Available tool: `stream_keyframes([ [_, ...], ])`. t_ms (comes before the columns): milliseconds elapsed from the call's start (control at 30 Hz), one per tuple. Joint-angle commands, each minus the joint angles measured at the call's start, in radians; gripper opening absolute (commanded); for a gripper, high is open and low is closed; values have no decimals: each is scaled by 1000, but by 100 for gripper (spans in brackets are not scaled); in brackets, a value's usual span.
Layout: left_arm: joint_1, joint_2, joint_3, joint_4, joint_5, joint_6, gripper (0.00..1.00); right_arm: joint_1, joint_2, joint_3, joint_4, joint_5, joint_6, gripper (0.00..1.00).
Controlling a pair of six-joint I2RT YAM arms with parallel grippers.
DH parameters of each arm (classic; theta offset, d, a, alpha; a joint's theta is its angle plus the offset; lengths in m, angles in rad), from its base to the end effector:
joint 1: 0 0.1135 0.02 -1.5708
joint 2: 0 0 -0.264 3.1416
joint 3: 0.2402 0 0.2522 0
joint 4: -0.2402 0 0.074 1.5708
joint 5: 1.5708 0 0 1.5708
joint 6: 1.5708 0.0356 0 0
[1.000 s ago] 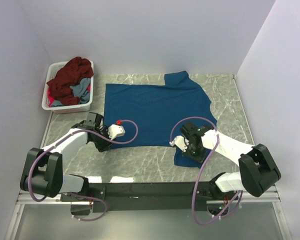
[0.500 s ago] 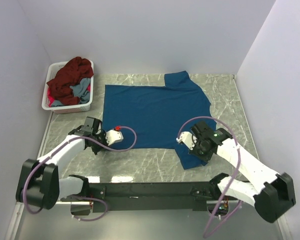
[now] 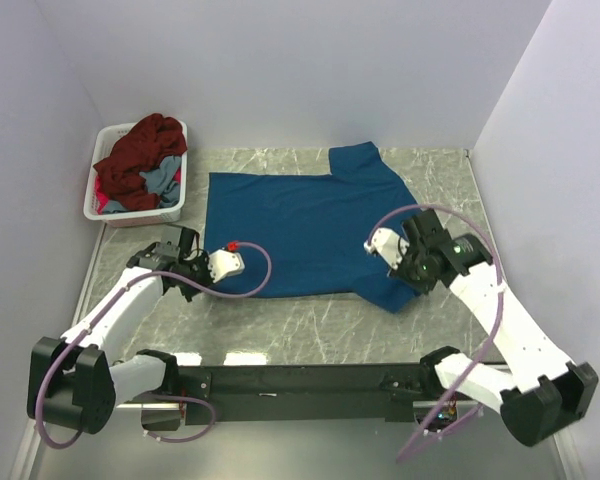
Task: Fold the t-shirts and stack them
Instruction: Fold the tshirt
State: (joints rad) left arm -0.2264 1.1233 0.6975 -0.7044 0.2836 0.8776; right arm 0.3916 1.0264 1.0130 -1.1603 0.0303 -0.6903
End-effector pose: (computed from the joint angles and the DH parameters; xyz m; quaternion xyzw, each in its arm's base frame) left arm 0.1924 -0.0546 0.2071 0.5329 0.8064 -0.0615 0.2491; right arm 0.1588 0.0644 0.2950 -0.5022 0.8418 -0.0440 0.1928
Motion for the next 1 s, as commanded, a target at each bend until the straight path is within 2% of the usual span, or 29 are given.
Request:
stream_keyframes([
  [0,18,29,71,-6,34,-6,0,-23,82,105,-6,46,-87,0],
  [433,85,184,218,42,94,-54,1,-34,394,407,5,115,-230,0],
  [967,124,389,373,124,101,-97,0,-100,696,639,100,141,-347,0],
])
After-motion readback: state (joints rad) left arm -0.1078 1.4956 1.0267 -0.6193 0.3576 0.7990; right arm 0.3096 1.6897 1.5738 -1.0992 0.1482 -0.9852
